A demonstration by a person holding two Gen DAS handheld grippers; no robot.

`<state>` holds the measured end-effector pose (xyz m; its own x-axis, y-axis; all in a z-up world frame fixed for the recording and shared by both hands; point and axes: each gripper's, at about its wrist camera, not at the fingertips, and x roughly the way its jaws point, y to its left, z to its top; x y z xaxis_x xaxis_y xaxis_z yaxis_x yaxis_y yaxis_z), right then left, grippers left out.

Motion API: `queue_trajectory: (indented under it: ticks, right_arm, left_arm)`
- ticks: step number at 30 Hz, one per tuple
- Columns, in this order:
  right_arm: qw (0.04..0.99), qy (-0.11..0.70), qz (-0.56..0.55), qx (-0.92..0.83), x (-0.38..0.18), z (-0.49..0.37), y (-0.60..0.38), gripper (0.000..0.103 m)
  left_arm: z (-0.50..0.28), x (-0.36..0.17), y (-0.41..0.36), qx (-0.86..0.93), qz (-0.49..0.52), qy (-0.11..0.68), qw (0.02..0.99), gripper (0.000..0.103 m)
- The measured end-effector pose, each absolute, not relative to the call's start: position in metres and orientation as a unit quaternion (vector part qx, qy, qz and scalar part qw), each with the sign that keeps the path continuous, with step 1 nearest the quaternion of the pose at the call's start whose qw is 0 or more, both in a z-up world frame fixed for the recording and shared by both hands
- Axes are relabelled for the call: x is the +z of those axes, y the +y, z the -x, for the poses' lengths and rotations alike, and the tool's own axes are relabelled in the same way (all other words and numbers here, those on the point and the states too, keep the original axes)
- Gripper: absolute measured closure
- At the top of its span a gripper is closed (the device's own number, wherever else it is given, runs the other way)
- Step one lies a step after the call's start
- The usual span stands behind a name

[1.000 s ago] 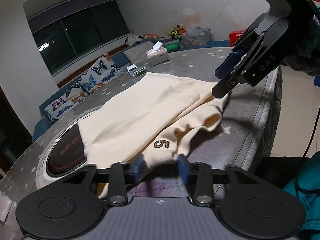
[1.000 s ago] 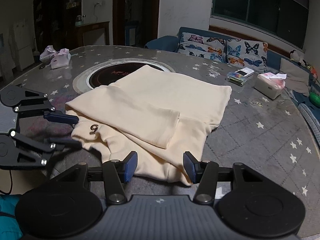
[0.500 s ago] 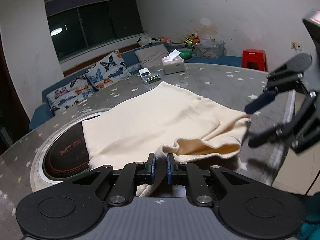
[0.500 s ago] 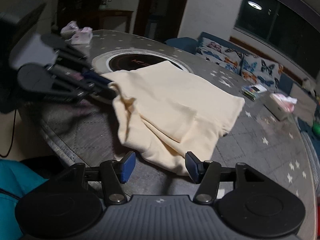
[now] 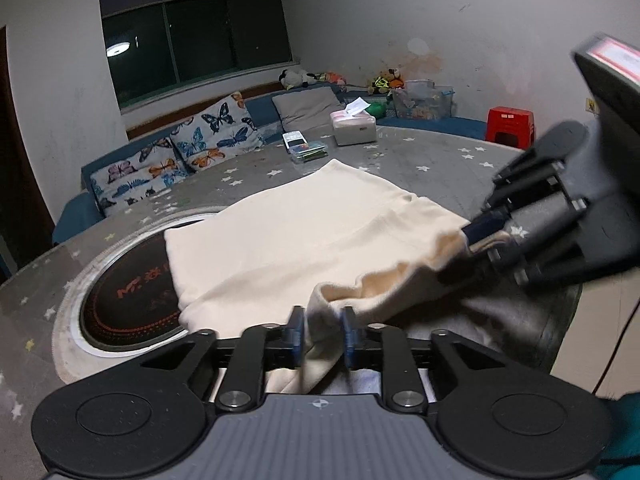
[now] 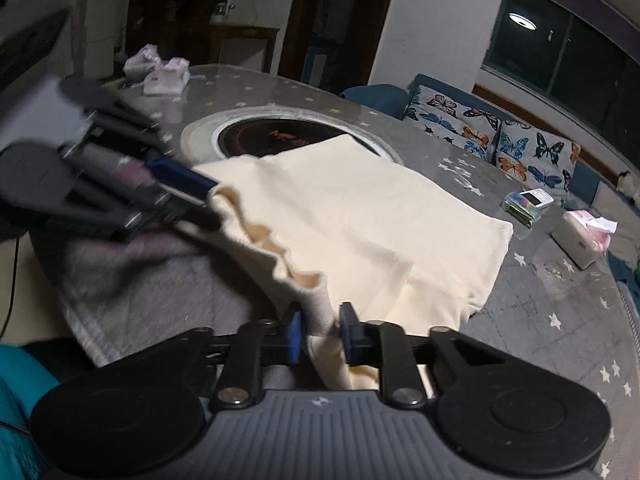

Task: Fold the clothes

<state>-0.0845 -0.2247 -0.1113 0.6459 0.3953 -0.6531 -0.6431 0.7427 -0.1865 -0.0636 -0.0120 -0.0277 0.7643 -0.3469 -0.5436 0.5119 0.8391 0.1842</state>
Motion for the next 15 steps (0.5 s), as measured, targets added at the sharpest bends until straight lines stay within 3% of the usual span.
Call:
queue_trajectory:
  ticks: [1, 12, 14, 15]
  right_arm:
    - [0.885, 0.302, 0.199, 0.294, -0.110, 0.082, -0.226, 0.090]
    - [0.898, 0.299, 0.140, 0.292, -0.097, 0.064, -0.238, 0.093]
    - [0.899, 0.299, 0.132, 0.290, -0.098, 0.062, -0.239, 0.093]
    - [0.900, 0.299, 0.131, 0.290, -0.098, 0.064, -0.239, 0.094]
  left_arm:
    - [0.066, -0.029, -0.011, -0.230, -0.170, 0.250, 0.925, 0.056]
    - [0.073, -0.047, -0.004, -0.218, -0.245, 0.241, 0.913, 0.056]
    - [0.072, -0.050, -0.004, -0.218, -0.251, 0.242, 0.911, 0.062]
    - [0.073, -0.051, -0.004, -0.220, -0.255, 0.240, 0.910, 0.071]
